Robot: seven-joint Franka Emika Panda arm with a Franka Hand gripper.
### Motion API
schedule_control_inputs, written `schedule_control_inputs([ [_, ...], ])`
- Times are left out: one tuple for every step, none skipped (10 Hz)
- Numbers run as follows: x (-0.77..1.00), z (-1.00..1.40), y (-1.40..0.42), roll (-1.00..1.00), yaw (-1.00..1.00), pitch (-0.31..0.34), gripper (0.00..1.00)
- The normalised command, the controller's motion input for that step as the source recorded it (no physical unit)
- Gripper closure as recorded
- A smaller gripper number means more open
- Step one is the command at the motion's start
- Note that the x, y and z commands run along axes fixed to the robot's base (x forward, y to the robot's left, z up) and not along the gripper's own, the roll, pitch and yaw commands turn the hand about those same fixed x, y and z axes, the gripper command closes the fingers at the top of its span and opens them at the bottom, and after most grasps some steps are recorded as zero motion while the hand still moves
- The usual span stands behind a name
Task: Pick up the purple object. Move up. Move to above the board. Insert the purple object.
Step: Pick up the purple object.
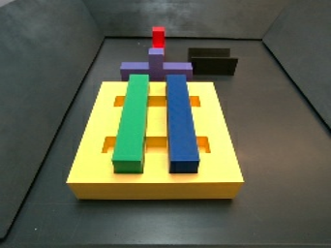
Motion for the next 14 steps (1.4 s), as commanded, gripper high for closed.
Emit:
schedule_control_inputs([
  [0.03,0.00,0.00,0.00,0.00,0.000,0.00],
  [0.05,0.00,-0.12,0.00,-0.08,0.000,0.00],
  [0.00,0.04,-0.31,-0.03,-0.14,0.000,0.00],
  [0.00,0.02,-0.43,0.00,-0.09,0.000,0.00],
  [0.05,0.00,-0.66,0.00,-0.11,0.000,0.00],
  [0.06,0.00,-0.84,0.00,-0.11,0.000,0.00],
  [-0.02,0.00,-0.91,0.00,0.05,0.000,0.00],
  [-0.20,-0.07,-0.84,0.00,0.27,0.000,0.00],
  [-0.24,-0.20,-0.85,0.02,0.30,-0.004,0.00],
  [-0.26,-0.50,-0.56,-0.05,0.31,-0.066,0.00],
  [-0.18,-0.81,-0.45,-0.02,0.31,-0.107,0.00],
  [-0.05,-0.79,-0.45,0.00,0.25,-0.089,0.00],
  [0.00,-0.59,-0.49,0.00,0.12,-0.077,0.00],
  [0.12,-0.37,-0.60,0.04,0.00,-0.027,0.00],
])
